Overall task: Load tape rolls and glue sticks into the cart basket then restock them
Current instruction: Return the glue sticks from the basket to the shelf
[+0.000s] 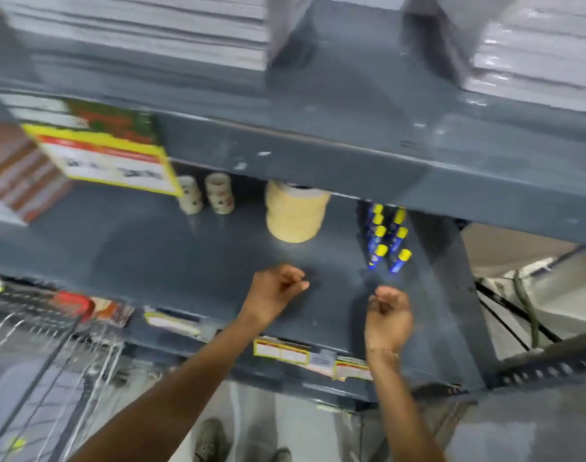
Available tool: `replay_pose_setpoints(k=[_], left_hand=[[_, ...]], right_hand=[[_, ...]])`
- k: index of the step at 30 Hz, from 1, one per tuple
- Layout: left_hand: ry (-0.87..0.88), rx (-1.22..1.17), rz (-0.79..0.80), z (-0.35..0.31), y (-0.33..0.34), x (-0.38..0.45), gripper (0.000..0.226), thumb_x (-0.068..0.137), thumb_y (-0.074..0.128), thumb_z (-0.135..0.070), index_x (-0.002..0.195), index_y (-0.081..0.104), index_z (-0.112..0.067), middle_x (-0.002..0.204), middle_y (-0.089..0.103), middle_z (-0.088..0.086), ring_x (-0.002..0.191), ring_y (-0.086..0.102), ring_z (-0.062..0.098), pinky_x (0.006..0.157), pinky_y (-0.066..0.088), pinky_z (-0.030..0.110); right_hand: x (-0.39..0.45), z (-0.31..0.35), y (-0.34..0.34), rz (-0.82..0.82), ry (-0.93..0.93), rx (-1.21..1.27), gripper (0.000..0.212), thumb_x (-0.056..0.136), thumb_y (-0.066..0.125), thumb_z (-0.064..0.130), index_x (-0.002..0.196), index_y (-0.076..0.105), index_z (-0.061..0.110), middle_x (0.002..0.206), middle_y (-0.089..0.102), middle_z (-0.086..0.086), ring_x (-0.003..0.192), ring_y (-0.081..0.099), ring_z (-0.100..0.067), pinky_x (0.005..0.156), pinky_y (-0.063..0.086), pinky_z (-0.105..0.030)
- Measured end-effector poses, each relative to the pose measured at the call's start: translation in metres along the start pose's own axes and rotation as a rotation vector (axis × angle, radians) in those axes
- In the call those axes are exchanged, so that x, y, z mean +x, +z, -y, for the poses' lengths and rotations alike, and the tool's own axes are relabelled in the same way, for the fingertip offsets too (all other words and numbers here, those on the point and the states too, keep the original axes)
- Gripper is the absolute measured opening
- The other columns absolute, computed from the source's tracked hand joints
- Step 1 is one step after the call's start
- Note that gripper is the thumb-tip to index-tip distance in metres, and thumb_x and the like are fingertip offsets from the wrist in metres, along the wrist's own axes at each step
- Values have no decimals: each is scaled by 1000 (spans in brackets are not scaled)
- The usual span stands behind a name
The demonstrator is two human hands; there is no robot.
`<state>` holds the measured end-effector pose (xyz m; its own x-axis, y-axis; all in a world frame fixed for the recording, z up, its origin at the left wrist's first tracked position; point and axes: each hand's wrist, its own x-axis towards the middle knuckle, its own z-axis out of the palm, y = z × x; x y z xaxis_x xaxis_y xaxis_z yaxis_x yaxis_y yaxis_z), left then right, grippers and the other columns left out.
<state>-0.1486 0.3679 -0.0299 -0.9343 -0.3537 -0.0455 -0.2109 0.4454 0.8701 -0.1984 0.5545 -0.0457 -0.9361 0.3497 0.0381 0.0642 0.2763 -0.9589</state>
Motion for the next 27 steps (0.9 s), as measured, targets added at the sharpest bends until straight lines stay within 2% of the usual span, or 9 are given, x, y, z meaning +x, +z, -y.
replay_pose_setpoints(k=[4,7,10,12,16,19,22,25,27], left_hand=[[-157,-70,-276,49,-100,-47,6,81,73,-24,83,69,-20,72,68,-8,65,61,0,64,46,3],[-249,-216,-455,97,-177,-93,12,84,69,-15,77,65,-25,66,67,-6,62,59,6,66,50,19],[-370,-294,-649,154,-248,-151,22,91,59,-21,69,63,-24,51,65,-14,49,55,-3,51,46,10],[-481,-316,-740,194,-287,-186,30,96,52,-25,68,62,-18,53,65,-9,53,57,2,56,48,18],[-768,-368,-868,288,-348,-249,32,95,51,-20,63,55,-22,77,60,14,74,54,21,73,46,38],[-1061,-277,-869,364,-353,-304,37,97,45,-30,66,55,-14,77,60,18,77,59,24,71,46,37],[-1283,-224,-660,416,-325,-337,44,97,46,-27,65,61,-2,91,66,34,91,66,36,74,47,40],[-1414,-215,-448,447,-297,-345,34,93,48,-18,104,63,9,118,61,31,112,58,39,91,45,40],[-1428,-229,-424,468,-279,-344,33,93,46,-13,115,58,8,126,56,28,119,53,38,97,42,40]], right_hand=[[-120,32,66,459,-240,-22,28,73,63,-13,79,66,13,73,70,-10,63,64,-23,65,52,-29],[-214,55,118,945,-268,-41,27,76,64,-6,77,65,21,69,67,5,61,63,-8,63,50,-12],[-295,65,168,1261,-282,-99,20,78,64,-4,78,68,15,73,70,-2,66,63,-7,61,45,0],[-340,65,205,1357,-312,-153,14,79,64,-5,81,69,8,78,72,-11,69,62,-14,63,45,-5],[-431,50,286,1562,-344,-350,13,77,62,-8,87,69,-3,86,73,-23,73,61,-16,73,54,-34],[-512,11,339,1719,-542,-680,12,78,66,3,88,70,-1,95,74,-21,82,67,-25,79,48,-30],[-570,-40,372,1883,-695,-1075,23,81,65,11,101,68,0,111,69,-23,106,63,-35,87,51,-33],[-602,-83,388,1971,-800,-1276,30,88,56,11,114,61,-2,122,62,-24,116,58,-36,101,45,-37],[-622,-115,395,2021,-892,-1317,28,91,52,9,114,62,-3,121,63,-24,116,59,-36,103,44,-40]])
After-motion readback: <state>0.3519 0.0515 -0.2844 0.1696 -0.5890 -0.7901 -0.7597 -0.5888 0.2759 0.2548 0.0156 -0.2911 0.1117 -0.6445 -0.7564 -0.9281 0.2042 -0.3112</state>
